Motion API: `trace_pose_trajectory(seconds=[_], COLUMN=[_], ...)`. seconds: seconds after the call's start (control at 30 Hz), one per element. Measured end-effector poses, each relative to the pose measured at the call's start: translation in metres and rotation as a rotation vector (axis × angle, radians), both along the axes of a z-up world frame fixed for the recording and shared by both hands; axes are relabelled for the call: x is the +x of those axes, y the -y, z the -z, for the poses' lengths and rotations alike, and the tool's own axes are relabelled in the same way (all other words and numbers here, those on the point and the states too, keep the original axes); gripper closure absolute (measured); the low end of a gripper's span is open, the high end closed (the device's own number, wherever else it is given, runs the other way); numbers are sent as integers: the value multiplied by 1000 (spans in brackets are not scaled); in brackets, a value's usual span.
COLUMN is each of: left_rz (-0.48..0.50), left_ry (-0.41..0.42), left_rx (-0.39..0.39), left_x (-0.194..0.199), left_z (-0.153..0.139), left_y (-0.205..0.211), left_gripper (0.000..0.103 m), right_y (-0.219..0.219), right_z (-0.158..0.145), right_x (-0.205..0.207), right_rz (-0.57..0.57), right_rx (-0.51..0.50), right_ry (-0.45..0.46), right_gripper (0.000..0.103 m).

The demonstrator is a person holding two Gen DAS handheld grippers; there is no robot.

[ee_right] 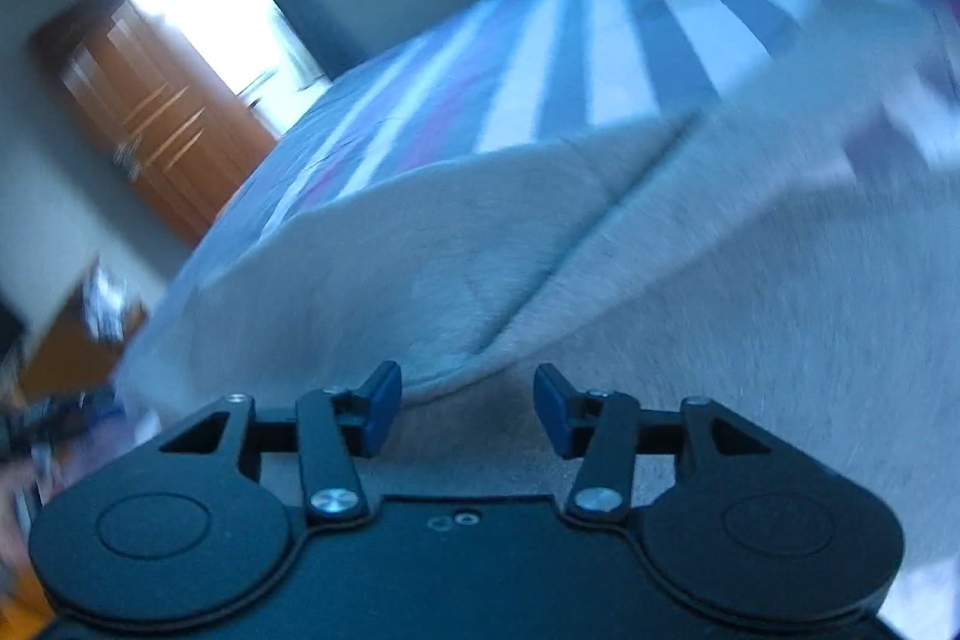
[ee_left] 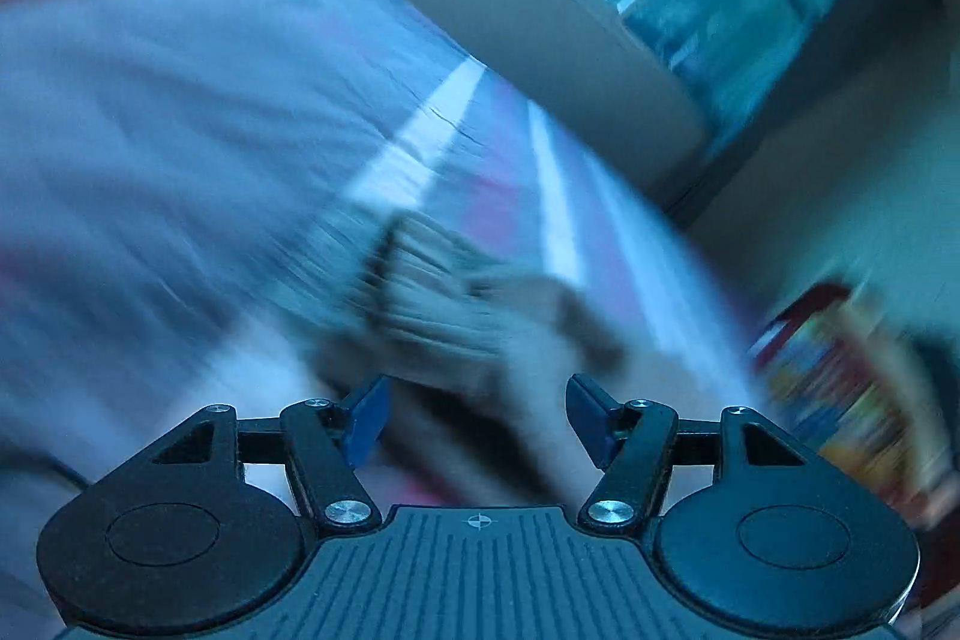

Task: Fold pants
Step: 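Lift the cuffs and fold them over toward the waistband with both tools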

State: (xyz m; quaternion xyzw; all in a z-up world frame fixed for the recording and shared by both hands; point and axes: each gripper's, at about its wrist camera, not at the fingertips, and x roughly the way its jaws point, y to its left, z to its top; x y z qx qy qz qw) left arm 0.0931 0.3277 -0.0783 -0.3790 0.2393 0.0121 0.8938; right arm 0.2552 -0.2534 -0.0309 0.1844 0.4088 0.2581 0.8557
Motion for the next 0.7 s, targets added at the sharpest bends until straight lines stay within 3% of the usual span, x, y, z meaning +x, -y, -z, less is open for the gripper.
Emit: trace_pose_trajectory(seconds=[0.1, 0.2, 0.23, 0.27, 0.3, 0.4, 0.47, 0.53, 0.57, 0.63, 0.67, 0.7], left_rz=[-5, -38, -44, -57, -56, -13, 45, 95, 112, 143, 168, 154], left_ry=[-2, -93, -118, -137, -142, -24, 82, 99, 56, -191, -237, -217], left_rx=[-135, -138, -131, -105, -67, -62, -37, 20, 52, 163, 168, 154], left_x=[13, 33, 37, 40, 46, 63, 59, 49, 48, 59, 61, 54], left_z=[13, 21, 20, 15, 9, -20, -38, -43, -38, -11, 2, 3], left_y=[0, 1, 4, 5, 6, 2, -1, -9, -12, -11, -9, -9], left_gripper=[39, 39, 46, 52, 66, 75, 75, 75, 75, 75, 75, 75], right_y=[3, -2, -5, -5, -6, -6, 1, 15, 22, 23, 12, -1], right_z=[16, 24, 27, 29, 28, 11, -22, -40, -42, -19, 4, 30], right_x=[13, 38, 45, 52, 56, 58, 28, -8, -21, -42, -38, -28], right_rz=[101, 159, 170, 192, 205, 181, 152, 116, 99, 78, 56, 47], right_rx=[82, 79, 71, 64, 52, 29, 66, 128, 159, 137, 55, -46], right_ry=[-111, -195, -222, -234, -229, -119, 52, 208, 250, 240, 177, 78], right_gripper=[52, 54, 56, 65, 93, 98, 98, 98, 98, 97, 97, 97])
